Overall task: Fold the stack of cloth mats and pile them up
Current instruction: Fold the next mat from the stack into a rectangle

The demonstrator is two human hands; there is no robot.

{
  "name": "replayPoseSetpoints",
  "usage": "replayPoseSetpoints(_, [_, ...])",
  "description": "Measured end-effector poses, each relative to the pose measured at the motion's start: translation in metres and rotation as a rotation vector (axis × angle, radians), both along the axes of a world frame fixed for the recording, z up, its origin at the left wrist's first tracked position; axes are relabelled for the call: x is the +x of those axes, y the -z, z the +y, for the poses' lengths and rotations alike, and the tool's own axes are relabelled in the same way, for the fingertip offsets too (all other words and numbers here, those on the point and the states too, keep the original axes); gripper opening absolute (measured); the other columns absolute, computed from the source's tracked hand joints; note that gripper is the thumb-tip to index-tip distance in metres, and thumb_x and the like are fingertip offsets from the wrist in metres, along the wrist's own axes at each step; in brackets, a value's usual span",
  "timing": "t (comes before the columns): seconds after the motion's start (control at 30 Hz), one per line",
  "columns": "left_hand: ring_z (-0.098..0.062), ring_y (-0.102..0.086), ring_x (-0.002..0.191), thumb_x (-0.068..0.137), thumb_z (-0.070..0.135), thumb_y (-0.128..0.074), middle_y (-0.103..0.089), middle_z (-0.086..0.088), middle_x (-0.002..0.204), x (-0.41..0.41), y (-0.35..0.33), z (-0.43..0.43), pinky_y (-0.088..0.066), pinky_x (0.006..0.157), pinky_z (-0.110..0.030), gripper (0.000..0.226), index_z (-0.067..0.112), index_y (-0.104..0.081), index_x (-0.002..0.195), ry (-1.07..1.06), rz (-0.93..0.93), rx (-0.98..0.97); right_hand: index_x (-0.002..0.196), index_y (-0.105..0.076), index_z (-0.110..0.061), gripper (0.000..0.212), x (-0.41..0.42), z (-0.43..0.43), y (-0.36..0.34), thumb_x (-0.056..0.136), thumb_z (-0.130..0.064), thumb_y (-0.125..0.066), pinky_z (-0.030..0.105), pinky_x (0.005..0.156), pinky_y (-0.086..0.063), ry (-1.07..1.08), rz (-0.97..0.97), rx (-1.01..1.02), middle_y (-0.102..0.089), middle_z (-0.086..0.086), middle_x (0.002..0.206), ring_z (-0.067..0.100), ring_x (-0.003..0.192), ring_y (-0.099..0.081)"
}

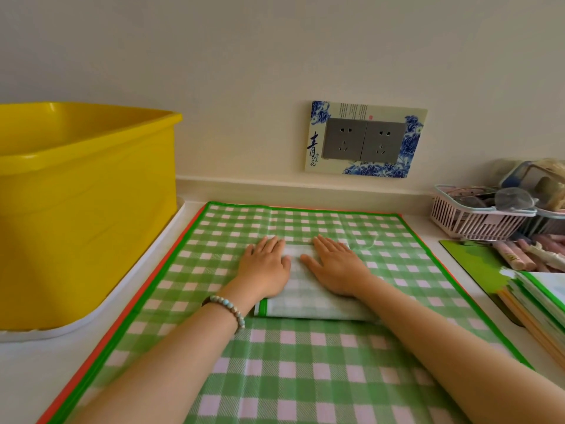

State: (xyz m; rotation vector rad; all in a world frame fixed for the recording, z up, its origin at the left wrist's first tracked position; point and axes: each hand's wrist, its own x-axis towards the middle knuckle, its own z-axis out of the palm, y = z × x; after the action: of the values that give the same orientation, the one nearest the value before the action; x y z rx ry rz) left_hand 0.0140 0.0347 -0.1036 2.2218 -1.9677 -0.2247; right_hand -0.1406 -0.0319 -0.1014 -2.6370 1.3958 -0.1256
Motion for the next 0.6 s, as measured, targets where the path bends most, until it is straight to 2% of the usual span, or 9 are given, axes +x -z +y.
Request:
replayPoseSetpoints(0.1, [-0.015, 0.006, 0.146, 0.102, 0.036, -0.011, 0.006, 0.0, 0.159, 0.0, -0.001, 0.001, 0.002, 0.118, -0.038, 0.055, 0.016, -0.001, 0.152, 0.002, 0.002, 0.01, 0.151, -0.006, -0.017, 0.076, -0.026, -0.006, -0.003, 0.092, -0.064, -0.018, 0.03, 0.116, -0.002, 0.046, 0.002, 0.042, -0.003, -0.001, 0.159, 0.015, 0.146, -0.004])
replayPoseSetpoints(0.27, [-0.015, 0.006, 0.146, 0.102, 0.036, -0.012, 0.006, 0.0, 0.159, 0.001, -0.001, 0.003, 0.002, 0.119, -0.038, 0.055, 0.015, 0.0, 0.152, 0.001, 0.015, 0.008, 0.151, -0.001, -0.02, 0.075, -0.05, -0.011, -0.004, 0.092, -0.064, -0.016, 0.03, 0.116, 0.002, 0.066, 0.022, 0.09, 0.0, -0.002, 0.159, 0.012, 0.146, -0.001])
replayPoseSetpoints(0.37, [-0.014, 0.007, 0.146, 0.102, 0.037, -0.013, 0.007, 0.001, 0.159, 0.0, -0.002, 0.004, 0.002, 0.119, -0.037, 0.055, 0.016, 0.0, 0.152, 0.0, 0.047, -0.004, 0.151, -0.004, -0.019, 0.073, -0.05, -0.011, -0.007, 0.093, -0.062, -0.02, 0.031, 0.116, -0.001, 0.071, -0.011, 0.107, -0.003, -0.001, 0.159, 0.015, 0.146, -0.005])
replayPoseSetpoints(0.47, [-0.014, 0.006, 0.146, 0.101, 0.045, -0.013, 0.007, 0.003, 0.159, 0.003, -0.005, 0.006, 0.001, 0.117, -0.035, 0.059, 0.018, -0.001, 0.152, -0.004, 0.169, -0.041, 0.15, -0.013, -0.018, 0.07, -0.053, -0.009, -0.014, 0.095, -0.055, -0.035, 0.035, 0.113, -0.02, 0.119, -0.245, 0.218, -0.02, 0.005, 0.156, 0.022, 0.141, -0.023])
replayPoseSetpoints(0.53, [-0.013, 0.002, 0.146, 0.099, 0.052, -0.015, 0.003, 0.005, 0.159, 0.009, -0.007, 0.011, -0.002, 0.117, -0.034, 0.063, 0.02, -0.004, 0.152, -0.028, 0.277, -0.066, 0.149, -0.019, -0.02, 0.069, -0.06, -0.007, -0.019, 0.092, -0.052, -0.044, 0.035, 0.103, -0.035, 0.176, -0.437, 0.279, -0.031, 0.006, 0.152, 0.025, 0.135, -0.036])
replayPoseSetpoints(0.6, [-0.013, -0.001, 0.146, 0.097, 0.056, -0.016, -0.001, 0.005, 0.159, 0.017, -0.007, 0.019, -0.006, 0.119, -0.035, 0.066, 0.019, -0.007, 0.152, -0.043, 0.345, -0.073, 0.147, -0.026, -0.02, 0.069, -0.067, -0.004, -0.025, 0.09, -0.049, -0.051, 0.029, 0.093, -0.041, 0.208, -0.516, 0.286, -0.033, 0.003, 0.15, 0.023, 0.132, -0.039])
